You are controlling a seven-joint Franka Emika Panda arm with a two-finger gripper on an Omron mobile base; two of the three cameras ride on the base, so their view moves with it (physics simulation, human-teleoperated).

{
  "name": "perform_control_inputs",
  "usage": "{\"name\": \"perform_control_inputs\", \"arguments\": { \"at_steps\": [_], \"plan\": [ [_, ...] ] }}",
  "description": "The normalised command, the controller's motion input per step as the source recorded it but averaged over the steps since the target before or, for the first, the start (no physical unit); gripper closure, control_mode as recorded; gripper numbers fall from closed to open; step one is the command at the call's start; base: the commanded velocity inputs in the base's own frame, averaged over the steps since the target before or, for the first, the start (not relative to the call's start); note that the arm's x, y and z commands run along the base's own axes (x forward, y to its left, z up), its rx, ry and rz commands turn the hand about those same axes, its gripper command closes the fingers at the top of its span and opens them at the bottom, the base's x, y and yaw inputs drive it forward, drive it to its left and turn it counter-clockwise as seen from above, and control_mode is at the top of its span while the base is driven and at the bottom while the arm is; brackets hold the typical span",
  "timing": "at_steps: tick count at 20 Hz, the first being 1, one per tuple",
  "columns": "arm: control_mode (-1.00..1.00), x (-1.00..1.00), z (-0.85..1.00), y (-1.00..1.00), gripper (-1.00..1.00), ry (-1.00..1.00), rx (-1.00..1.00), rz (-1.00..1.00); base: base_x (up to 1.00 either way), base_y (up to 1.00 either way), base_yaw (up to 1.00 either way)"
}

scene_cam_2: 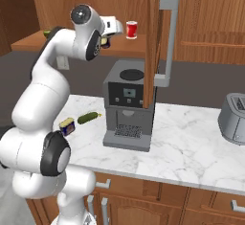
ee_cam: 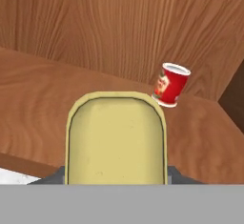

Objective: Pick the cans from the counter and place them in their designated side in the cabinet.

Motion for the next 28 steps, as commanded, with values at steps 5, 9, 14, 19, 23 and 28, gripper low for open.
{"name": "perform_control_inputs", "arguments": {
  "at_steps": [5,9,14,19,23,28],
  "plan": [
    [-1.00,0.25,-0.07,-0.02,1.00,0.02,0.00,0.00,0.00,0.00,0.00],
    [-1.00,0.28,-0.11,0.00,1.00,0.00,0.00,0.00,0.00,0.00,0.00],
    [-1.00,0.31,-0.10,0.00,1.00,0.00,0.00,0.00,0.00,0.00,0.00],
    [-1.00,0.33,-0.09,0.00,1.00,0.00,0.00,0.00,0.00,0.00,0.00],
    [-1.00,0.36,-0.07,0.00,1.00,0.00,0.00,0.00,0.00,0.00,0.00],
    [-1.00,0.31,-0.08,0.00,1.00,0.01,0.00,0.00,0.00,0.00,0.00]
  ]
}}
